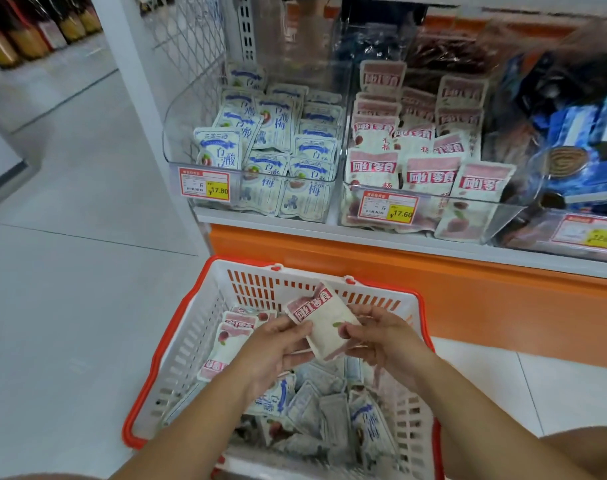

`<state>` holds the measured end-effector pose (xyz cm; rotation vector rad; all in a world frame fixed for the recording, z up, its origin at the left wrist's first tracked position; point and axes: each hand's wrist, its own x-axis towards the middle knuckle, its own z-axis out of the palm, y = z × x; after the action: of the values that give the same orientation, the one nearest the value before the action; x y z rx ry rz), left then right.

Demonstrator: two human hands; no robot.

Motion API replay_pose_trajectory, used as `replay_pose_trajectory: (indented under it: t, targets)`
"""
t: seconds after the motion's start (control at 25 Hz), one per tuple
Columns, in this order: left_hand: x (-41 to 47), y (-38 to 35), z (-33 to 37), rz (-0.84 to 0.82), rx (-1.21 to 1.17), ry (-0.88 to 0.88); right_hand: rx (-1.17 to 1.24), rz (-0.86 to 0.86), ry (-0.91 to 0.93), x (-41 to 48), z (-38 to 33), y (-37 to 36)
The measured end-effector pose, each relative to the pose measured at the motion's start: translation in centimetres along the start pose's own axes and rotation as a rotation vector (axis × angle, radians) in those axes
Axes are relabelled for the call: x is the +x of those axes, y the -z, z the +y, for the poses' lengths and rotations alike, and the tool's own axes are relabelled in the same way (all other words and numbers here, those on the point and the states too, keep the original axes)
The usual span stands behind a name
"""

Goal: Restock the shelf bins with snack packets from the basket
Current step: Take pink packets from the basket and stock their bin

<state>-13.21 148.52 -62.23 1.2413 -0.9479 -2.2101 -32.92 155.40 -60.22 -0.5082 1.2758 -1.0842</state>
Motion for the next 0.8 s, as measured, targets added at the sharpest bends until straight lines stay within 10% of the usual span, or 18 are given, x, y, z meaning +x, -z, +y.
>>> replay_pose_trajectory:
  t: [0.24,0.36,0.6,0.8]
  targets:
    - [-1.4,-3.5,1.1,0.048,0.002,-0.075,-0.878,0.448,0.632,-3.1,0.8,-2.5]
    - [-2.2,-4.0,1.8,-0.007,-0.188,-0.002,-1.247,0.299,0.964,-3.4,3.3,-3.0]
    - [-3.2,-3.7,3.7,-0.082,-0.263,-0.028,-0.426,0.182,0.222,-4.6,-1.1,-3.3]
    - [-3.2,-4.2,4.5,-0.004,-0.023,-0.121,-0.143,0.227,0.176,-5.4,-2.1,-3.4]
